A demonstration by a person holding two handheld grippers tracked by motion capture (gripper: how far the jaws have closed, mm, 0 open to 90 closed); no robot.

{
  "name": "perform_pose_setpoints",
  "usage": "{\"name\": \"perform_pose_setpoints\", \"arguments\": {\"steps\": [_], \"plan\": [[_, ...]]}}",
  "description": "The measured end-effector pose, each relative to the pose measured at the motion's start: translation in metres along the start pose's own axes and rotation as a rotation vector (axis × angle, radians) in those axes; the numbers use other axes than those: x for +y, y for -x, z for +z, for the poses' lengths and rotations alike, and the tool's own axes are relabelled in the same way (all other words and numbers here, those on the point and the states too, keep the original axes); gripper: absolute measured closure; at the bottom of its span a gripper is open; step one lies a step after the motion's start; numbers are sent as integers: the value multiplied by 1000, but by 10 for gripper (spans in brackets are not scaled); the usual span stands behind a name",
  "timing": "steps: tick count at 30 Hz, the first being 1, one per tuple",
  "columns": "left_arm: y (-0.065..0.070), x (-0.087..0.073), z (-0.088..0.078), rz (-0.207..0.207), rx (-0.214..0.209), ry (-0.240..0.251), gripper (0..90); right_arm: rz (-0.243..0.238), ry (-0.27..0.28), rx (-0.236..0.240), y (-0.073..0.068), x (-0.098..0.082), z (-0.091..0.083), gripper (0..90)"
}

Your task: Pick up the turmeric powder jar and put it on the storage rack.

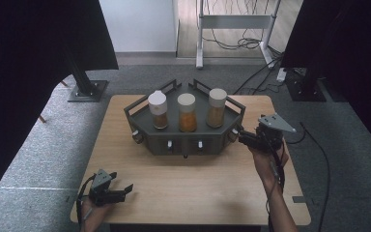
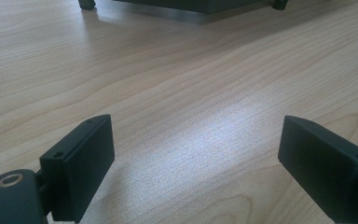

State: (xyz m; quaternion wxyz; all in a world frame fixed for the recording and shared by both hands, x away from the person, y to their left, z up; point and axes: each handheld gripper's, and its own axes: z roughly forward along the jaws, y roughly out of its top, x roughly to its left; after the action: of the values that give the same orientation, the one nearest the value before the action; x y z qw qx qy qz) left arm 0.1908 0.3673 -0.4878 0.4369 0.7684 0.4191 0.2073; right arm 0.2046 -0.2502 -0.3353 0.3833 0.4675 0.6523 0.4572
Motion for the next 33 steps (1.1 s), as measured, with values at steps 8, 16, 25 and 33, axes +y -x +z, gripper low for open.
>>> {"name": "perform_pose_setpoints", "arguments": {"steps": [8,16,25,33], "plan": [[1,0,0,1,3,0,107,-13,-19,13,0,-8,-10,148],[1,0,0,2,5,-3,107,-18,-59,22,1,-18,-14,148],[2,1,0,2,6,-5,107,-27,-98,38,-1,-30,-14,148],[2,0,0,-1,7,-3,107,-40,-132,55,-5,-42,-12,149]]}}
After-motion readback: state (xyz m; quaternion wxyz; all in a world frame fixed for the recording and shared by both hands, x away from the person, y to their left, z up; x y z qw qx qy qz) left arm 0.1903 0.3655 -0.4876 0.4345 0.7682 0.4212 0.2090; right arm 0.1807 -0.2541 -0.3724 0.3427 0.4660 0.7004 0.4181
